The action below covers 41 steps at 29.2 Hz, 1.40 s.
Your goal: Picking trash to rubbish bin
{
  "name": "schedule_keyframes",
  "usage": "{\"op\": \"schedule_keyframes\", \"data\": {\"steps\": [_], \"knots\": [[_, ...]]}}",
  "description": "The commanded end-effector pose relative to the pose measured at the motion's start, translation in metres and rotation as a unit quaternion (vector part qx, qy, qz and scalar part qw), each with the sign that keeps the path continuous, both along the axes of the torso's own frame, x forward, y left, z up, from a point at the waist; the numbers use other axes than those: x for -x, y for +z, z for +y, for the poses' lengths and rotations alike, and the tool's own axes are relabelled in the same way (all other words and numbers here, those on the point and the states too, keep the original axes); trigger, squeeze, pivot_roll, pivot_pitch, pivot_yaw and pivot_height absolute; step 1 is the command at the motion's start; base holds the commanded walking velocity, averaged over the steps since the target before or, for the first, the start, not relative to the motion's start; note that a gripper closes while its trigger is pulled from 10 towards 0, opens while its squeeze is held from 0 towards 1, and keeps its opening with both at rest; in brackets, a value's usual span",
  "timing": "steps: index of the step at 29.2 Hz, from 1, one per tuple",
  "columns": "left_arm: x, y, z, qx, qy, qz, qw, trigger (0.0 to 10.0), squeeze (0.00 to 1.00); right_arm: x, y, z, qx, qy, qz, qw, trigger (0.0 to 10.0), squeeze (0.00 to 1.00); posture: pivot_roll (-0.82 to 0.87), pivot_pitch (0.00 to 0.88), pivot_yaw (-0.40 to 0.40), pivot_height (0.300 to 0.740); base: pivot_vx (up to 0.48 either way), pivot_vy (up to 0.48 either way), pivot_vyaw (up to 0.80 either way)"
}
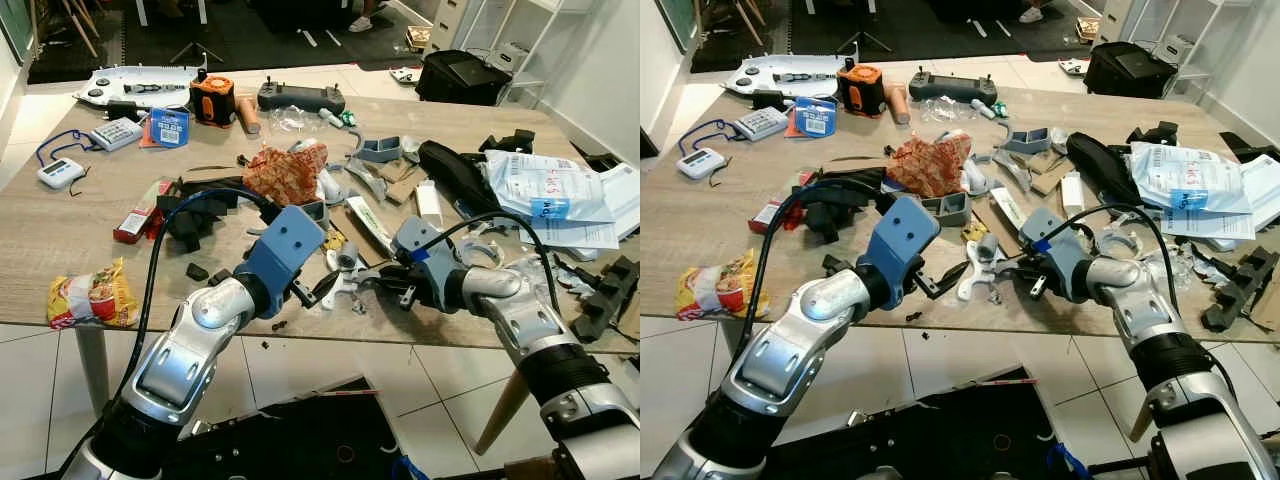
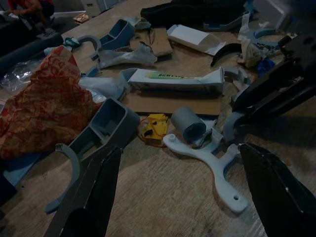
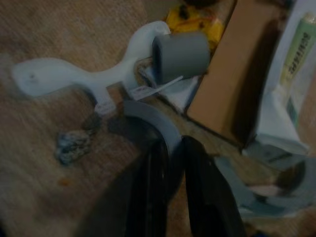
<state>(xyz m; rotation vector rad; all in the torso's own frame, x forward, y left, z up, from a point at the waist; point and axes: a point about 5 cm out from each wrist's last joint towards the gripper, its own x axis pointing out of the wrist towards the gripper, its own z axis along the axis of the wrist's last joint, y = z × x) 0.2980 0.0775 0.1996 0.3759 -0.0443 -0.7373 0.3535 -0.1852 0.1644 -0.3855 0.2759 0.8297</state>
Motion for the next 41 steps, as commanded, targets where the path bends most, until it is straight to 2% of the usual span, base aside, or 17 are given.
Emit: {"op": "schedule_keyframes", "data": {"steps": [1, 3, 5, 7, 8, 10, 11, 12, 14, 15, 17, 18, 20, 27, 29, 31, 41], "knots": [[0.001, 0.000, -0.003, 0.001, -0.003, -0.003, 1.000, 10.0, 0.00, 0.004, 0.011, 0.006, -0.090, 0.020, 0.015, 0.996, 0.0, 0.00, 0.01, 0.179, -0.054, 0.740, 0.000, 0.000, 0.00], [0.001, 0.003, -0.001, 0.011, 0.003, -0.005, 1.000, 10.0, 0.00, 0.009, 0.046, 0.014, -0.208, 0.063, 0.003, 0.976, 0.0, 0.00, 0.01, 0.176, -0.054, 0.740, 0.000, 0.000, 0.00], [0.001, 0.004, 0.000, 0.027, 0.011, -0.004, 1.000, 10.0, 0.00, 0.017, 0.074, 0.017, -0.280, 0.103, -0.012, 0.954, 0.0, 0.00, 0.00, 0.170, -0.052, 0.740, 0.000, 0.000, 0.00], [0.000, 0.006, 0.001, 0.034, 0.013, -0.003, 0.999, 10.0, 0.00, 0.020, 0.086, 0.018, -0.304, 0.114, -0.023, 0.945, 0.0, 0.00, 0.00, 0.170, -0.052, 0.740, 0.000, 0.000, 0.00], [0.001, 0.006, 0.001, 0.041, 0.013, -0.003, 0.999, 10.0, 0.00, 0.021, 0.097, 0.018, -0.321, 0.109, -0.046, 0.940, 2.0, 0.00, 0.00, 0.165, -0.048, 0.740, 0.000, 0.000, 0.00], [0.001, 0.007, 0.001, 0.045, 0.013, -0.003, 0.999, 10.0, 0.00, 0.021, 0.104, 0.018, -0.331, 0.102, -0.061, 0.936, 2.0, 0.00, 0.00, 0.165, -0.048, 0.740, 0.000, 0.000, 0.00], [0.001, 0.007, 0.002, 0.047, 0.013, -0.006, 0.999, 10.0, 0.00, 0.018, 0.110, 0.018, -0.345, 0.082, -0.078, 0.932, 9.7, 0.00, 0.00, 0.161, -0.045, 0.740, 0.000, 0.000, 0.00], [0.001, 0.007, 0.002, 0.047, 0.013, -0.006, 0.999, 10.0, 0.00, 0.018, 0.110, 0.018, -0.345, 0.082, -0.078, 0.932, 9.7, 0.00, 0.00, 0.161, -0.045, 0.740, 0.000, 0.000, 0.00], [-0.003, 0.009, 0.006, 0.057, 0.047, -0.018, 0.997, 10.0, 0.00, 0.005, 0.118, 0.015, -0.346, -0.034, -0.134, 0.928, 10.0, 0.00, 0.00, 0.153, -0.041, 0.740, 0.000, 0.000, 0.00], [-0.003, 0.009, 0.006, 0.057, 0.047, -0.018, 0.997, 10.0, 0.00, 0.005, 0.118, 0.015, -0.346, -0.034, -0.134, 0.928, 10.0, 0.00, 0.00, 0.153, -0.041, 0.740, 0.000, 0.000, 0.00], [-0.009, 0.011, 0.013, 0.068, 0.096, -0.035, 0.992, 10.0, 0.00, -0.003, 0.110, 0.008, -0.329, -0.148, -0.151, 0.920, 10.0, 0.00, 0.00, 0.147, -0.040, 0.740, 0.000, 0.000, 0.00], [-0.009, 0.011, 0.013, 0.068, 0.096, -0.035, 0.992, 10.0, 0.00, -0.003, 0.110, 0.008, -0.329, -0.148, -0.151, 0.920, 10.0, 0.00, 0.00, 0.147, -0.040, 0.740, 0.000, 0.000, 0.00], [-0.014, 0.014, 0.020, 0.081, 0.134, -0.044, 0.987, 10.0, 0.00, -0.002, 0.097, 0.002, -0.245, -0.220, -0.193, 0.924, 10.0, 0.00, 0.00, 0.140, -0.031, 0.740, 0.000, 0.000, 0.00], [-0.018, 0.018, 0.027, 0.100, 0.163, -0.056, 0.980, 10.0, 0.00, 0.003, 0.087, 0.000, -0.242, -0.281, -0.204, 0.906, 10.0, 0.00, -0.01, 0.130, -0.018, 0.740, 0.000, 0.000, -0.34], [-0.019, 0.019, 0.030, 0.117, 0.179, -0.053, 0.975, 10.0, 0.00, 0.008, 0.084, 0.000, -0.250, -0.304, -0.212, 0.895, 10.0, 0.00, -0.02, 0.132, -0.005, 0.740, 0.000, 0.000, -0.80], [-0.019, 0.017, 0.026, 0.127, 0.185, -0.048, 0.973, 10.0, 0.00, 0.017, 0.073, 0.002, -0.260, -0.359, -0.234, 0.866, 10.0, 0.00, -0.03, 0.124, 0.005, 0.740, 0.000, 0.000, -0.80], [-0.017, 0.009, 0.015, 0.128, 0.175, -0.038, 0.975, 10.0, 0.00, 0.032, 0.056, 0.015, -0.239, -0.394, -0.248, 0.852, 10.0, 0.00, -0.03, 0.120, 0.012, 0.740, 0.000, 0.000, -0.80]]}}
